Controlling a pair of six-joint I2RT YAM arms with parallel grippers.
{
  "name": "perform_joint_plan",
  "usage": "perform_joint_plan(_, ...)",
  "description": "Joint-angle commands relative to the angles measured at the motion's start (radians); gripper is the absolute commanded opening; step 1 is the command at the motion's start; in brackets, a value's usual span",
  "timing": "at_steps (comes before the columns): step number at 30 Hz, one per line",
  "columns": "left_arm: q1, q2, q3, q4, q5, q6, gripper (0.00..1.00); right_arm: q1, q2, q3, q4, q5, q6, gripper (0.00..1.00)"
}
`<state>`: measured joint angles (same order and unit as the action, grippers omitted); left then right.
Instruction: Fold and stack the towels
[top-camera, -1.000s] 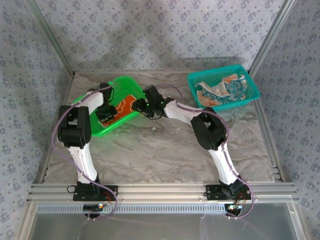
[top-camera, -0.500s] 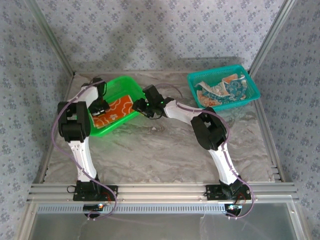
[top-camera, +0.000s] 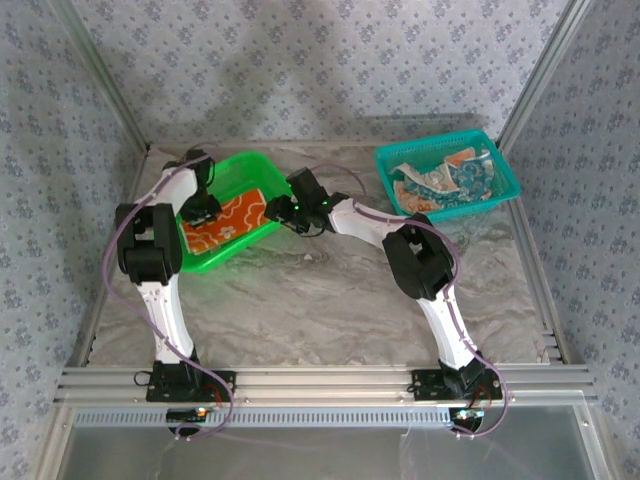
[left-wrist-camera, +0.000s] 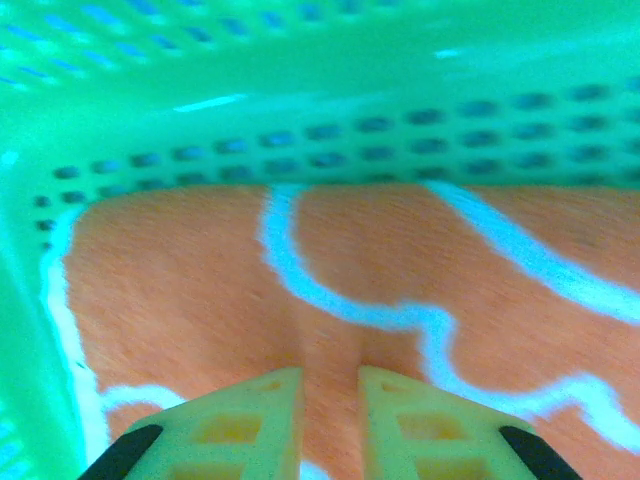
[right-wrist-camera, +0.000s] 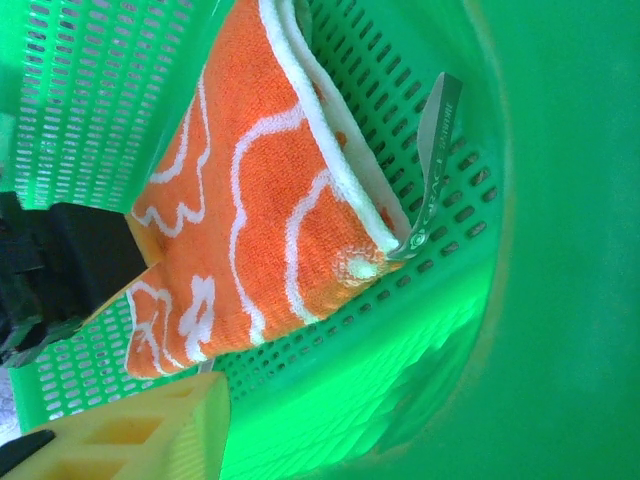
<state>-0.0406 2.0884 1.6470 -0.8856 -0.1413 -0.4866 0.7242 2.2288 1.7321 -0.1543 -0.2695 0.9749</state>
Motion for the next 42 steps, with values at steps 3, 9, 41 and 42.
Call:
perform_joint_plan(3,-0.078,-0.029,0.081,0.009,0.120,-0.009,0.14,0.003,0.005,0.051,-0.029,-0.003,-0.044,0.48)
perform_joint_plan(9,-0.118,0.050,0.129,0.073,0.204,-0.050,0.11,0.014,0.011,0.044,-0.033,-0.006,-0.044,0.47)
perform_joint_plan(41,-0.112,-0.103,0.159,0.012,0.197,-0.073,0.45,-0.019,-0.075,0.021,-0.049,0.003,-0.136,0.83)
perform_joint_plan(42,-0.116,-0.131,0.129,0.010,0.197,-0.073,0.45,-0.024,-0.087,0.017,-0.055,0.004,-0.150,0.87)
